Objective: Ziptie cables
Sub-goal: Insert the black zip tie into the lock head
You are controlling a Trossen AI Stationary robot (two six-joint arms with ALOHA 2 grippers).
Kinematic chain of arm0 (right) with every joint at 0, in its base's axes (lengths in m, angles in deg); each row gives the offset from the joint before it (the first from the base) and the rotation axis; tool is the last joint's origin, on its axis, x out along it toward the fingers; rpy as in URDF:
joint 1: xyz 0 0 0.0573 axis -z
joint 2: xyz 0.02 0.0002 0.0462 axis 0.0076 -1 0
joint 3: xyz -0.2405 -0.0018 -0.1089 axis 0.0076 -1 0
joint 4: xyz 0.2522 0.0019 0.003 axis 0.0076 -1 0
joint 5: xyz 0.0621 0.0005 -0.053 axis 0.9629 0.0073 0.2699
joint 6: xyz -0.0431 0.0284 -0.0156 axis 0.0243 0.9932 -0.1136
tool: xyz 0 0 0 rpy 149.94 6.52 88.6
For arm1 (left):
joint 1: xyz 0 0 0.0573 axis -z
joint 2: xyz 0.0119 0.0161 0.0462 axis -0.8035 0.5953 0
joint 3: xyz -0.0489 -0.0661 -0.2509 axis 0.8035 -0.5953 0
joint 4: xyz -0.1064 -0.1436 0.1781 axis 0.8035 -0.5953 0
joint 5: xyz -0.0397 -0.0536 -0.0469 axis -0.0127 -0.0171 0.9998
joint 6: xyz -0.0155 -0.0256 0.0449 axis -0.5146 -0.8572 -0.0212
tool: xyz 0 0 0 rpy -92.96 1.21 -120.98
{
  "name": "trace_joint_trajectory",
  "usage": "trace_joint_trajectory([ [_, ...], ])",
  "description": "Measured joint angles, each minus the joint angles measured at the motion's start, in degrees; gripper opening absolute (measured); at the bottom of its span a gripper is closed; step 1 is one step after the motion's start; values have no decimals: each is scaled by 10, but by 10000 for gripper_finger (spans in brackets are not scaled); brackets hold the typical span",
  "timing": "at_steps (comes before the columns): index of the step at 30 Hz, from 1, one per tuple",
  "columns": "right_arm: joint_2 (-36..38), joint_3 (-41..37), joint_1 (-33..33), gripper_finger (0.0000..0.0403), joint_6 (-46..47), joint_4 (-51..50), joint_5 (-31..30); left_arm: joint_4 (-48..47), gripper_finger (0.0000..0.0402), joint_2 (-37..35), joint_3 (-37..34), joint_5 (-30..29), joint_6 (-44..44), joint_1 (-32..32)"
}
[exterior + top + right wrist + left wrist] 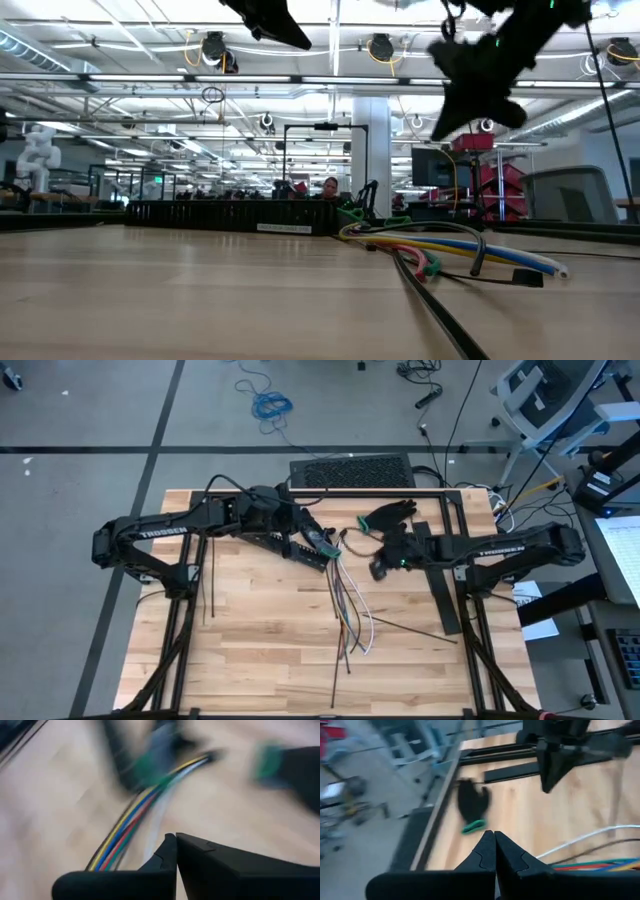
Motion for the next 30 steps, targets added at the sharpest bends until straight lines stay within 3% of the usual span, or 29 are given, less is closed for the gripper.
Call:
trace_joint_trajectory([
  [5, 0, 30, -53, 0, -35, -96, 97, 23, 0, 0, -30, 137, -31, 1],
  [8, -1, 29, -86, 0, -21, -155, 131, 58, 0, 1, -77, 174, -85, 9],
  [12, -1, 19, -130, 0, 15, -188, 133, 129, 0, 3, -157, 173, -140, 33],
  [16, -1, 9, -172, 0, 61, -200, 149, 127, 0, 24, -209, 118, -205, 62],
  [22, -1, 7, -260, 8, 148, -252, 149, 126, 0, 38, -213, 88, -206, 92],
  [30, 0, 7, -372, 78, 290, -268, 147, 175, 0, 38, -213, 60, -175, 82],
])
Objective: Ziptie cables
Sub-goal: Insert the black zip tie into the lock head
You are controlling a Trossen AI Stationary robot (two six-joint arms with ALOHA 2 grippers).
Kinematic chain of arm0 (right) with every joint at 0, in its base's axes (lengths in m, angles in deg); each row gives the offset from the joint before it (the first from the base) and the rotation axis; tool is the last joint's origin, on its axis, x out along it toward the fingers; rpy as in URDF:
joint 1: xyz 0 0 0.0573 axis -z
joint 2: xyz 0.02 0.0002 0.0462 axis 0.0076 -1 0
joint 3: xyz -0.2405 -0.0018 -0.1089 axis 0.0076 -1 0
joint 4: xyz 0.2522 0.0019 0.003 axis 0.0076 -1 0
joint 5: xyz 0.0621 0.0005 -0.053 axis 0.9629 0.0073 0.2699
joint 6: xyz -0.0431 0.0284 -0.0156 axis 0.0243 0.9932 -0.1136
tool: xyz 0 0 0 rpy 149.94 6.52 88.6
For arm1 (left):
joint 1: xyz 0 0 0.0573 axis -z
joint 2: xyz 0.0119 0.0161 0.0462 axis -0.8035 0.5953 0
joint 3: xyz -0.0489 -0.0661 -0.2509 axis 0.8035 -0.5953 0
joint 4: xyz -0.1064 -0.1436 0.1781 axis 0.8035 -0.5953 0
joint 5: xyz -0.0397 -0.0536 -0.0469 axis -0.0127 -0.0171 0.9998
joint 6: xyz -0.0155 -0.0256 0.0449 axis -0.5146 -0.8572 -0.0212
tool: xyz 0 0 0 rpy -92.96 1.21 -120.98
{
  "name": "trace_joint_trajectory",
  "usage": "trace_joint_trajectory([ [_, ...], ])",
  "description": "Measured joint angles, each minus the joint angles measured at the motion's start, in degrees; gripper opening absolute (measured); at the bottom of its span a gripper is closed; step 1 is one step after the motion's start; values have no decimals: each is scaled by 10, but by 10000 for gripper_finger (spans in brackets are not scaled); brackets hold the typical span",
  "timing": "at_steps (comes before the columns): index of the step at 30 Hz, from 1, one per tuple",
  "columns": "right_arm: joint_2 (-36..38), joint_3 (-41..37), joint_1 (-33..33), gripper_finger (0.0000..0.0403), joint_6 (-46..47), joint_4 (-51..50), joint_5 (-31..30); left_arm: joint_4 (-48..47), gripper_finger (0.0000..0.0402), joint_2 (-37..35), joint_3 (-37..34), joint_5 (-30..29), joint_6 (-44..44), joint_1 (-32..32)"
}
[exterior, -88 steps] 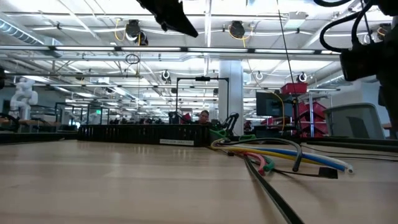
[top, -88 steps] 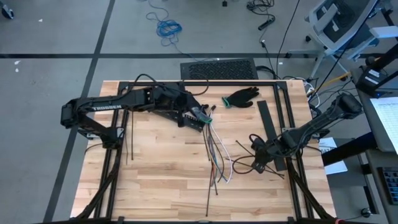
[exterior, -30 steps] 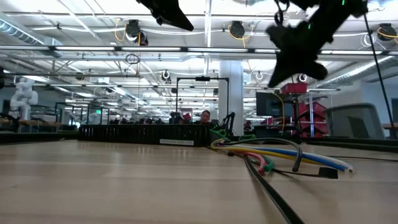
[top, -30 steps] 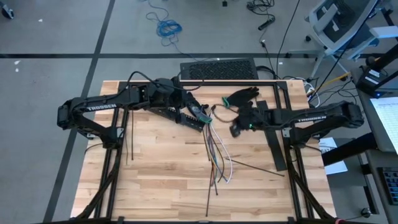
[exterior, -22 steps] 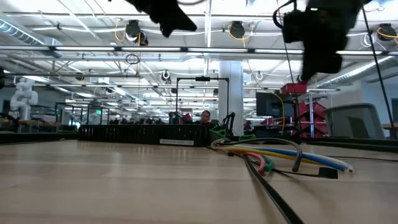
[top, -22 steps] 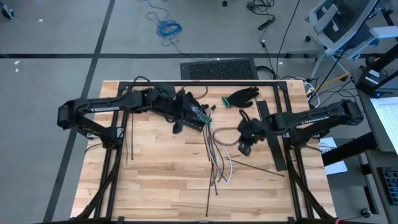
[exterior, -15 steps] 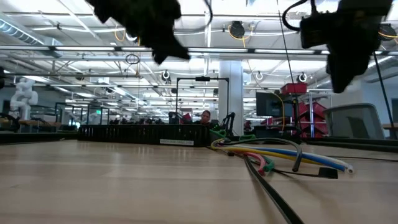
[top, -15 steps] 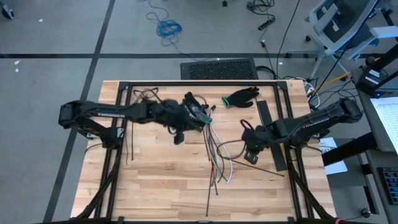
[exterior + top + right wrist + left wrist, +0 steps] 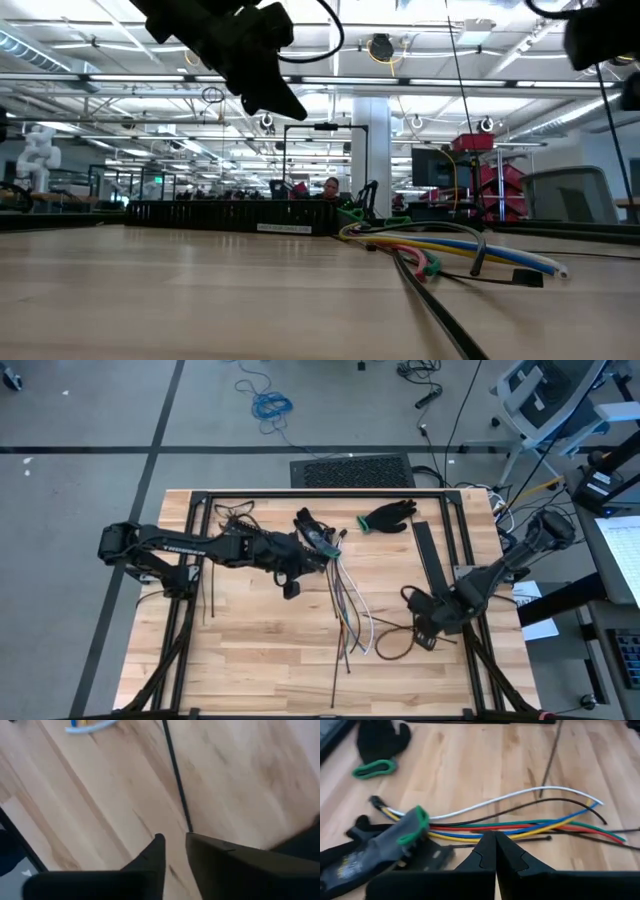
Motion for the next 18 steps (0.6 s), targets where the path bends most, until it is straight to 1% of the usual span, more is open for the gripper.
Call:
trace_joint_trajectory([
  [5, 0, 0, -56, 125, 89, -22, -3, -1, 0, 0, 0, -6, -1, -11],
  [9, 0, 0, -90, 153, 134, -41, -4, -1, 0, 0, 0, -5, -2, -11],
  [13, 0, 0, -114, 170, 168, -66, -3, -1, 0, 0, 0, -5, -2, -11],
  [18, -1, 0, -134, 175, 180, -54, -2, -1, 0, 0, 0, -5, -2, -11],
])
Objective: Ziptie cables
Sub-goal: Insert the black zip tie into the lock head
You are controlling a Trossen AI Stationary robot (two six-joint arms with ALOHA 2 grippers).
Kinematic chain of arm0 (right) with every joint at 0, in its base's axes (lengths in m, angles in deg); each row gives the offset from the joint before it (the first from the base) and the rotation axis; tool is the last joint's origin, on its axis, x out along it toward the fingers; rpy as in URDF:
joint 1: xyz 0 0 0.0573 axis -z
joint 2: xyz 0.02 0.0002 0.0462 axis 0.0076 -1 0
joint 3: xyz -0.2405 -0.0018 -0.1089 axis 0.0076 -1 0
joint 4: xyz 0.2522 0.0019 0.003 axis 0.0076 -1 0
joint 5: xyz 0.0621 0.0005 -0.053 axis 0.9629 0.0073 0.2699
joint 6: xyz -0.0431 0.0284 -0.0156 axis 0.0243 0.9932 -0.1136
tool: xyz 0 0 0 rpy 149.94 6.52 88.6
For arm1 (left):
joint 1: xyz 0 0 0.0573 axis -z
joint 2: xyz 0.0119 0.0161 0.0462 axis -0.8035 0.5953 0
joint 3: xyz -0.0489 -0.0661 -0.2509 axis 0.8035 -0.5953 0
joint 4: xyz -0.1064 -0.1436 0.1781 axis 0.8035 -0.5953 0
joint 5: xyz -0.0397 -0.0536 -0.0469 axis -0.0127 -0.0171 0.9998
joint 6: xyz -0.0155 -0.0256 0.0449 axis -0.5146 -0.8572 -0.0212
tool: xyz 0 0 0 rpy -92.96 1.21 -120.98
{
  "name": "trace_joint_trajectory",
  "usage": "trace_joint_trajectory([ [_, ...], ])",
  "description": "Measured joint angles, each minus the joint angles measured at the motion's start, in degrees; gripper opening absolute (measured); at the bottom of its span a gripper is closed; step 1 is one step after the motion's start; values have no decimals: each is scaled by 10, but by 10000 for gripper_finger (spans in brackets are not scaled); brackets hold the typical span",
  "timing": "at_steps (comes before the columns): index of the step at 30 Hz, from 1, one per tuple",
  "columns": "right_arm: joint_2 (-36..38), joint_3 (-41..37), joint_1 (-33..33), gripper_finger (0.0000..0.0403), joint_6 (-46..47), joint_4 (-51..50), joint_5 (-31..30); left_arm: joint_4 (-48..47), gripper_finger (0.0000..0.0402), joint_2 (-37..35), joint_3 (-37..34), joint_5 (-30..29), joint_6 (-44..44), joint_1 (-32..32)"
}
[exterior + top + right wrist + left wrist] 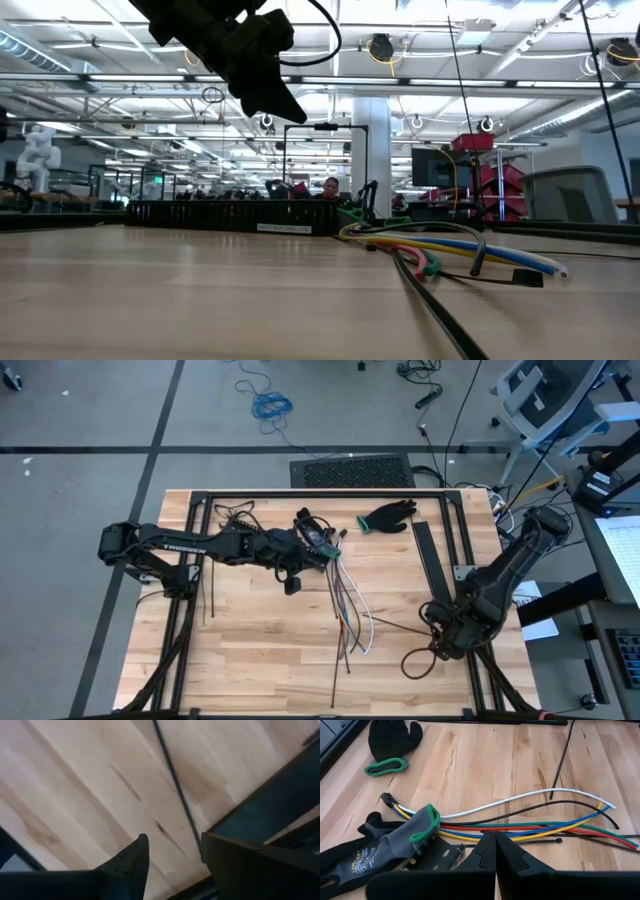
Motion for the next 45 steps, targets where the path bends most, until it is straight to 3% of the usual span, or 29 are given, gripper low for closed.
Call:
trace_joint_trajectory([
  [13, -45, -108, -1, 165, 41, 100, -1, 0, 0, 0, 0, 0, -1, 0],
  [20, -48, -140, -1, 164, 50, 203, -2, 0, 0, 0, 0, 0, -1, 0],
  [28, -75, -143, 0, 164, 50, 154, -2, -7, 0, 0, 0, 1, -2, 0],
  [39, -76, -152, 0, 164, 62, 197, -5, -12, 0, 0, 0, 4, -6, 0],
  [45, -75, -173, 0, 164, 79, 219, -14, -11, 0, 0, 0, 4, -65, 0],
])
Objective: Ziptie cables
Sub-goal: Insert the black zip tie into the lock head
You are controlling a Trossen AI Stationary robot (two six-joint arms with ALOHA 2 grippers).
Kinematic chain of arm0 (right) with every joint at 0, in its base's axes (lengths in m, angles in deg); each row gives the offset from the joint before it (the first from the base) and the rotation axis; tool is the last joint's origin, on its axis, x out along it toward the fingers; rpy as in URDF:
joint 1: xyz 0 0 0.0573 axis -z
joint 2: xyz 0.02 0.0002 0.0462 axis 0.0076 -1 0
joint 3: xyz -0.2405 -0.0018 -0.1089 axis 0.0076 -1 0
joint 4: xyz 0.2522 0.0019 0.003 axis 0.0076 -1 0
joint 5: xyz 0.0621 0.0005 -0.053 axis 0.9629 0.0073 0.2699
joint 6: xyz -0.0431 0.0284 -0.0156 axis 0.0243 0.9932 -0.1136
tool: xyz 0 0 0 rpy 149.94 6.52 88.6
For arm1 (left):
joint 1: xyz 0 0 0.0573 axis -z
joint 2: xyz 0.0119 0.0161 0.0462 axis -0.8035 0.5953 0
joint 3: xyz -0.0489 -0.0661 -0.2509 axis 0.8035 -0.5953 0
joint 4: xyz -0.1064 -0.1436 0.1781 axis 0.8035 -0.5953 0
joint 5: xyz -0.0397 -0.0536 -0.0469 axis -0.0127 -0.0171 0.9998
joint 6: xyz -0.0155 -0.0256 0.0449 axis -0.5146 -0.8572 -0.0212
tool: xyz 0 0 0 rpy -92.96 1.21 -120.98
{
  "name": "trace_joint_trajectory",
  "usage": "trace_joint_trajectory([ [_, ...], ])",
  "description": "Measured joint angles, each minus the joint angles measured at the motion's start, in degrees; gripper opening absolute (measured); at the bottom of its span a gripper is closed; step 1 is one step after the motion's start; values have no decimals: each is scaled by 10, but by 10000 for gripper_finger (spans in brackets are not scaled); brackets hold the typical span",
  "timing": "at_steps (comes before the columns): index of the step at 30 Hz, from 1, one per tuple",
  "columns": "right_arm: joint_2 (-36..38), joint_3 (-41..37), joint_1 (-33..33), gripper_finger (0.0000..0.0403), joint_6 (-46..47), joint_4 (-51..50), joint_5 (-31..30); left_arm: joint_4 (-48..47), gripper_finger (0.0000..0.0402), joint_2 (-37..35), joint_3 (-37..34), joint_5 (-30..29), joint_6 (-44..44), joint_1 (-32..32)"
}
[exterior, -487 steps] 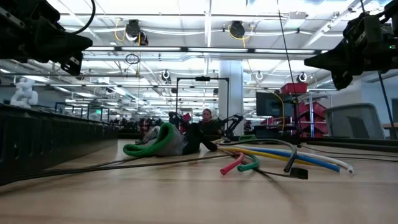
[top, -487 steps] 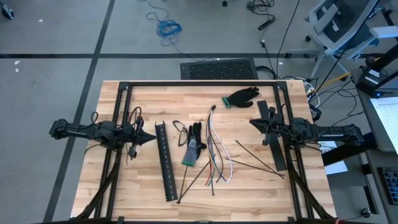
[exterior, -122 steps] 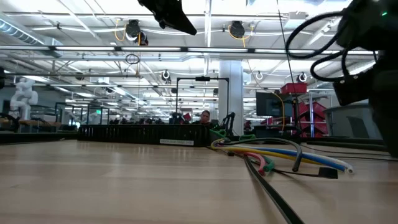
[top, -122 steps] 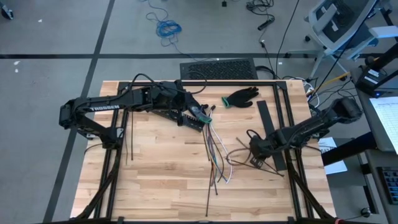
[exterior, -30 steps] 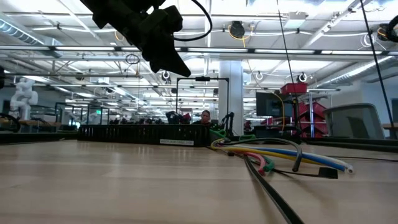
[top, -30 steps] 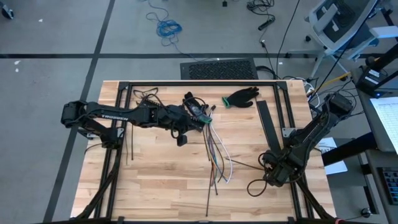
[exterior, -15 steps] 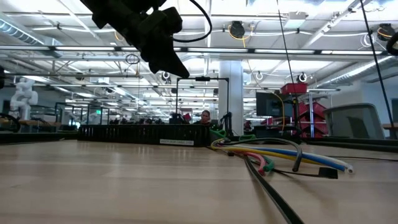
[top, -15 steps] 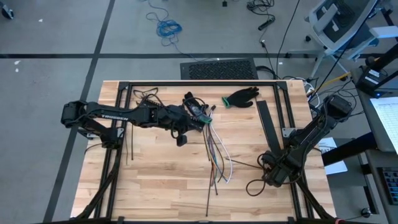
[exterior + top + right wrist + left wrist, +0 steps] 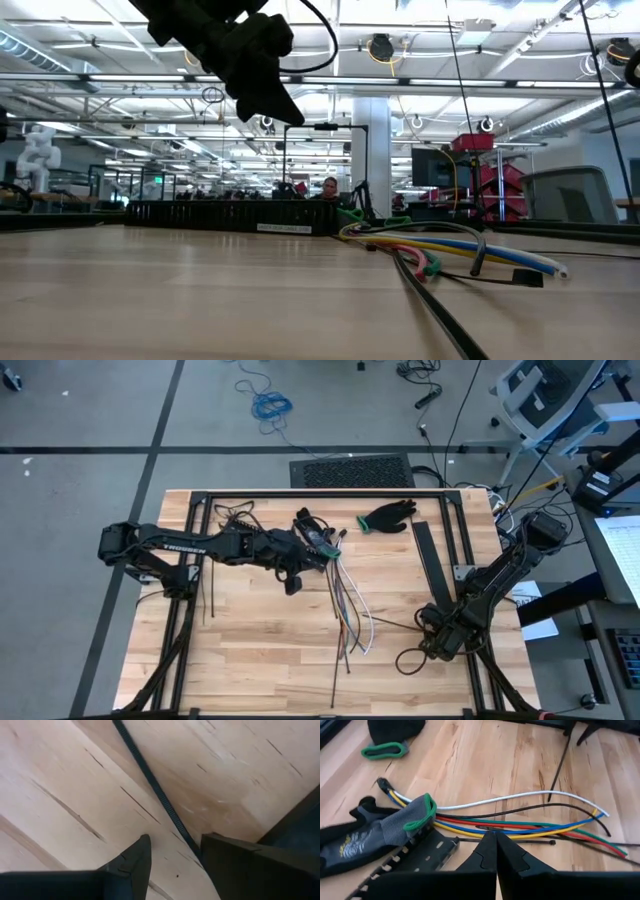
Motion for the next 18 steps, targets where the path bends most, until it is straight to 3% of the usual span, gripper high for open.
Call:
trace_joint_trajectory([
  [4, 0, -2, 0, 138, -18, 12, 0, -1, 0, 0, 0, -1, -14, 0],
  [8, -3, -6, 0, 42, -18, 19, -5, -1, 0, 0, 0, -1, -17, 0],
  [10, -4, -12, 0, 13, -16, 33, -7, 0, 0, 0, 0, -2, -33, 1],
  [18, 0, 5, 3, 1, -23, -4, -26, 21, 0, 0, 10, -4, -59, 4],
])
